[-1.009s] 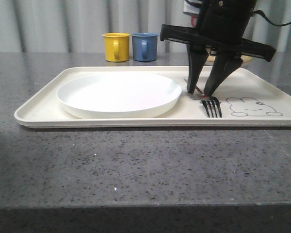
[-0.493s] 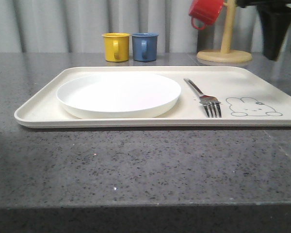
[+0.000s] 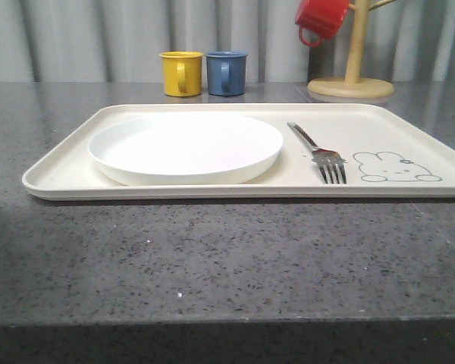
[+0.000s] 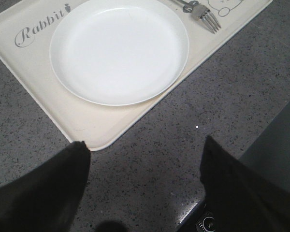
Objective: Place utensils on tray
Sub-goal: 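Grasp the chopsticks with the right gripper, then lower the chopsticks onto the tray beside the fork and release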
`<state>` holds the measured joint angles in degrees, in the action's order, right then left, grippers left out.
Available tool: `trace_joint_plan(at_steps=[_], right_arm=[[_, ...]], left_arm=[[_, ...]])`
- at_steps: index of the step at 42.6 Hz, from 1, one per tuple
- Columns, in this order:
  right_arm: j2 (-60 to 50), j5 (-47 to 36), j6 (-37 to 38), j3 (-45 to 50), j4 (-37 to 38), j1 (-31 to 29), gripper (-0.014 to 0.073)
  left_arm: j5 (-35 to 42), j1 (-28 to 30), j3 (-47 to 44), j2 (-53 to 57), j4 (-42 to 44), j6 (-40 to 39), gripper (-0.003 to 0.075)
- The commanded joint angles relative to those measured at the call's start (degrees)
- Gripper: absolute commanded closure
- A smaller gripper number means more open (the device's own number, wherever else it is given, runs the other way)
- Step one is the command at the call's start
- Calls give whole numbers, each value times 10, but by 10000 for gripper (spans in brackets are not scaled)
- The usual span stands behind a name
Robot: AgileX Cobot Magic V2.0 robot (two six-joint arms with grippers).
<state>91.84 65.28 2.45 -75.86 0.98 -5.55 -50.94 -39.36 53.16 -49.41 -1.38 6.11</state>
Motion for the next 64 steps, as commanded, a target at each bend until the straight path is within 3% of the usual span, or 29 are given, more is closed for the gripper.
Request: trace_joint_plan(at_steps=[1, 12, 22, 29, 39, 50, 58, 64], right_arm=[[-6, -16, -31, -12, -24, -8, 193], [32, -19, -32, -12, -29, -8, 202], [37, -20, -32, -12, -35, -8, 430], [37, -19, -32, -12, -49, -8, 539], [16, 0, -36, -32, -91, 14, 547], [8, 19, -38, -91, -149, 126, 547], [31, -15, 32, -92, -155, 176, 547], [50, -28, 67, -92, -155, 179, 520]], left_arm=[[38, -3, 15, 3, -7, -6, 240], [38, -3, 15, 3, -7, -6, 240], [38, -3, 15, 3, -7, -6, 240], [38, -3, 15, 3, -7, -6, 240], [38, -3, 15, 3, -7, -6, 240], [38, -3, 15, 3, -7, -6, 240], [38, -3, 15, 3, -7, -6, 240], [38, -3, 15, 3, -7, -6, 240]])
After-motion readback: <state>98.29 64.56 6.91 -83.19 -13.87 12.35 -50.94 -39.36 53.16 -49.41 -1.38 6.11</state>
